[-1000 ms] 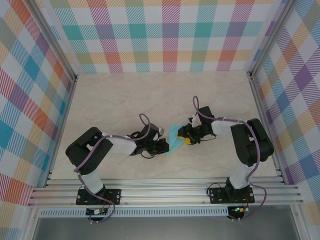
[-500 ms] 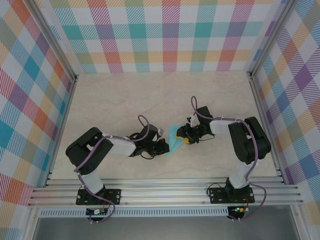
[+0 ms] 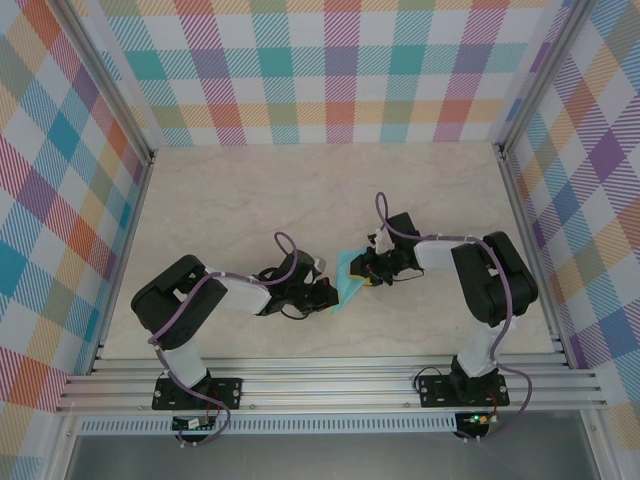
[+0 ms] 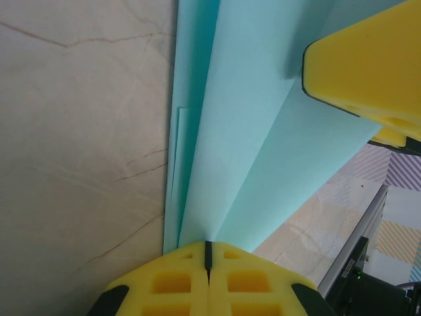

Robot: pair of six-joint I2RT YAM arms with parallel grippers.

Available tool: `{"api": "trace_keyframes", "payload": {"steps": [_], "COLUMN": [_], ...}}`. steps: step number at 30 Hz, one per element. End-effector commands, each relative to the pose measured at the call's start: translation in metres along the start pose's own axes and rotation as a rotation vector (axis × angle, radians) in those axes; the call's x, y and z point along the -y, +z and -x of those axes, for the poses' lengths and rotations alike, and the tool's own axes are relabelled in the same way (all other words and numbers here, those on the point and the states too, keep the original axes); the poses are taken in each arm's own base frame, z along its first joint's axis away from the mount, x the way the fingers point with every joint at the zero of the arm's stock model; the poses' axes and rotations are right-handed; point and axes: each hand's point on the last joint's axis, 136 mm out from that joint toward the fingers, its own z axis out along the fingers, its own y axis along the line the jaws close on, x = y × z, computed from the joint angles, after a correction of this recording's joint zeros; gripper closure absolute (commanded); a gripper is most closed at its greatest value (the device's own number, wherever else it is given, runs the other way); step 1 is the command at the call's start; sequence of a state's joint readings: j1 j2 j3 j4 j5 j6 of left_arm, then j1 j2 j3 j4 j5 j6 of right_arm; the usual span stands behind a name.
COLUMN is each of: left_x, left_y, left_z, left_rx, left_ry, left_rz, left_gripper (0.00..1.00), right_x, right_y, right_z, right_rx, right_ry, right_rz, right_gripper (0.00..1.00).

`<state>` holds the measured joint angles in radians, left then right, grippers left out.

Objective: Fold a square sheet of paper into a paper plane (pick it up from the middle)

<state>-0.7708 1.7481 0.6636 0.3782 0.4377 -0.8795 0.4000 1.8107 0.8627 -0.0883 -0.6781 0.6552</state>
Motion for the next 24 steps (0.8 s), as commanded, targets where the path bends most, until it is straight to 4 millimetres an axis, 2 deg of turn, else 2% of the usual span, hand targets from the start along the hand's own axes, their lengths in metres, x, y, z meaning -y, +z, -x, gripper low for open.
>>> {"api": "trace_keyframes", "payload": {"steps": [1,4,11,15,19,24], "left_x": [0.004,0.005,0.007,0.012,0.017,0.017], "left_y": [-0.003,-0.004,-0.010,-0.015,-0.027,-0.052], "left_z": [-0.006,-0.006,-0.006,-0.003,0.000,0.007], "left_rx": [-0.016,-0.012,0.001,0.015,0.042,0.131], "left_ry": [-0.003,0.001,0.014,0.032,0.068,0.123], "left_rz": [-0.022,-0.028,-0.029,-0.030,-0.016,0.030], "left_gripper": [0.98,0.98,0.94,0.86,0.79,0.73], "right_x": [-0.010,-0.011,-0.013,-0.013,-0.012,-0.014], "right_y": [0.005,0.006,0.004,-0.006,-0.016,-0.028], "right_z": [0.007,0.006,0.007,0.006,0.005,0.004], "right_rx": [0.005,0.000,0.006,0.022,0.044,0.059], "right_ry": [-0.051,-0.059,-0.078,-0.098,-0.117,-0.132], "right_rz": [0.025,0.024,-0.005,-0.057,-0.115,-0.177], "right_gripper": [0.76,0.78,0.90,0.93,0.94,0.94]}}
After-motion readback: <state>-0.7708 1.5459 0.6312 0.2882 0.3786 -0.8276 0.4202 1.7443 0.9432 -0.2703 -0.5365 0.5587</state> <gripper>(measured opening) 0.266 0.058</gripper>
